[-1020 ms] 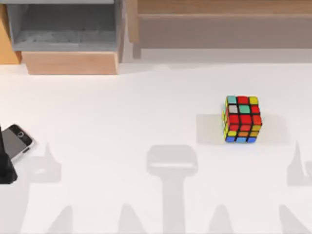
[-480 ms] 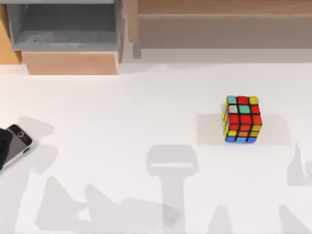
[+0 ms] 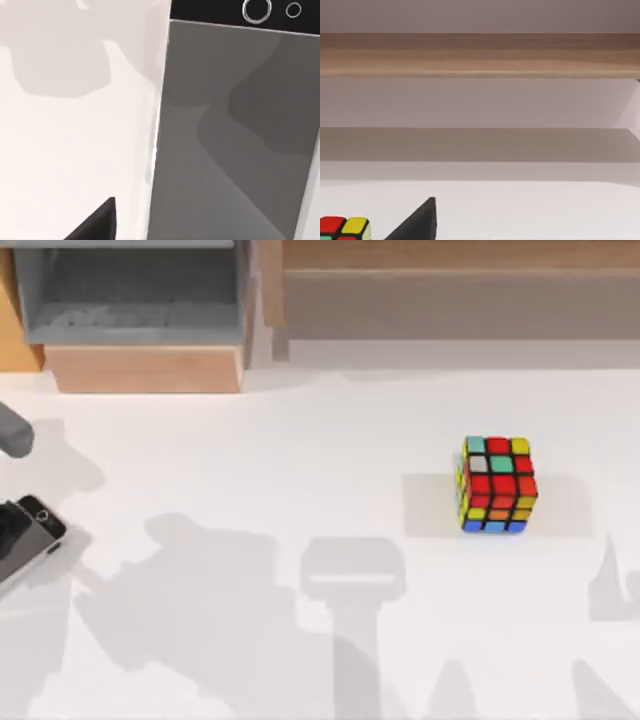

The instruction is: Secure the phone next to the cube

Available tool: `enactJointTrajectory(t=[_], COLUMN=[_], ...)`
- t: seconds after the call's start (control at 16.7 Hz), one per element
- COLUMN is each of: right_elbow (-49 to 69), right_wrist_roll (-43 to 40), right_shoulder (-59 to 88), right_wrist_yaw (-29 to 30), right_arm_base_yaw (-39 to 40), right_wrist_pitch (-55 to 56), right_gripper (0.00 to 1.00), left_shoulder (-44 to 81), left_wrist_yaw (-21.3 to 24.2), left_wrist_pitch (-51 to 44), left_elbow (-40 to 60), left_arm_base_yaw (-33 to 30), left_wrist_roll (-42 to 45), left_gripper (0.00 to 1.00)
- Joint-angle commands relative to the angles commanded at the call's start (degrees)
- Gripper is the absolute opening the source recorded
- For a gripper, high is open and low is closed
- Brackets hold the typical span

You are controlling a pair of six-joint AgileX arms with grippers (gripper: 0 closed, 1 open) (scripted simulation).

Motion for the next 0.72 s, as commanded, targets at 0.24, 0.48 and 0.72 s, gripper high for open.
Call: enactJointTrajectory(t=[0.24,0.48,0.72], right_elbow=[0.0,0.0,0.0], right_wrist_roll=[0.0,0.0,0.0], right_shoulder=[0.0,0.0,0.0], right_wrist_yaw=[0.0,0.0,0.0], right_arm_base_yaw=[0.0,0.0,0.0], right_wrist_pitch=[0.0,0.0,0.0], right_gripper=[1.0,1.0,1.0], left_shoulder=[11.61,13.92,13.96], left_wrist_yaw=[0.01,0.02,0.01], left_wrist_pitch=[-5.56,-6.74,-6.41], left_elbow=[7.33,8.89,8.51], left_arm_base_yaw=[0.88,1.06,0.82], left_wrist_roll=[5.61,6.81,6.69], left_gripper=[1.0,1.0,1.0])
